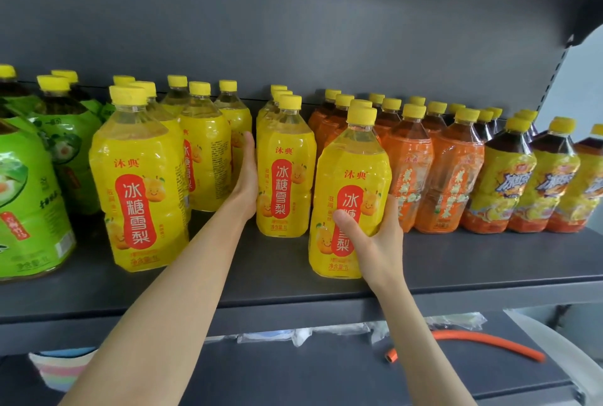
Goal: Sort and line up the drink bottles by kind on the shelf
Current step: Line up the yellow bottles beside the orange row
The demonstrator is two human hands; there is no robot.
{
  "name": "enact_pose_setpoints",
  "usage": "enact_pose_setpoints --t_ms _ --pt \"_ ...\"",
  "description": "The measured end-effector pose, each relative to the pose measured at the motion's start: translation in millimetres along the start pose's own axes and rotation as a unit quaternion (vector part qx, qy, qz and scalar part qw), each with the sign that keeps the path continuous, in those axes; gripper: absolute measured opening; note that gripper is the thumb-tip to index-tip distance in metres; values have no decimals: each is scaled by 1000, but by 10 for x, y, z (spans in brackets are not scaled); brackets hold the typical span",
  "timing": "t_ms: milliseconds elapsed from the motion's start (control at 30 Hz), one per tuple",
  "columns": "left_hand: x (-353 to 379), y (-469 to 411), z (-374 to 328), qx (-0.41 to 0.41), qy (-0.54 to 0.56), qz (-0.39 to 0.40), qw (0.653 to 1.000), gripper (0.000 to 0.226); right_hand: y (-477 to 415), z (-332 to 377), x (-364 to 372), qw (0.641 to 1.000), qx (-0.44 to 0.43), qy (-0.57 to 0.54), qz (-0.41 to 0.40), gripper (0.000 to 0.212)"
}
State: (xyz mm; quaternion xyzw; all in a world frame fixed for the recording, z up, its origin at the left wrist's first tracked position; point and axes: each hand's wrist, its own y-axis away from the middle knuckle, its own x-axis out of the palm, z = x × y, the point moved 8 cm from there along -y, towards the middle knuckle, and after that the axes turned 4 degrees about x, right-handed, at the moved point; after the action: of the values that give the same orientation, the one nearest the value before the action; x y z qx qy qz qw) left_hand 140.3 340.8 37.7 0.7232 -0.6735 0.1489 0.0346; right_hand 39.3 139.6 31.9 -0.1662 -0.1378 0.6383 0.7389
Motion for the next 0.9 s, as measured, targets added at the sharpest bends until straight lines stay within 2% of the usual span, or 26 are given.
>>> enact_pose_setpoints --t_ms 200,333,467,567,733,900 --pt "11 -2 -4 4 -4 -3 1000 58 -5 -1 11 1000 -1 2 5 54" --pt "-10 23 -19 13 6 -10 1000 66 -9 -6 1 1000 -3 1 2 54" --pt "19 158 -60 50 -18 -9 999 47 -17 0 -3 1000 -2 0 3 55" --pt "20 264 -85 96 -80 -11 992 68 -6 12 0 1000 -7 -2 3 56" --pt "5 379 -139 144 -144 -42 978 53 -3 10 -2 1000 -6 -2 7 54" --pt "42 402 -173 161 -150 -66 973 49 1 11 -5 1000 -8 -7 8 65"
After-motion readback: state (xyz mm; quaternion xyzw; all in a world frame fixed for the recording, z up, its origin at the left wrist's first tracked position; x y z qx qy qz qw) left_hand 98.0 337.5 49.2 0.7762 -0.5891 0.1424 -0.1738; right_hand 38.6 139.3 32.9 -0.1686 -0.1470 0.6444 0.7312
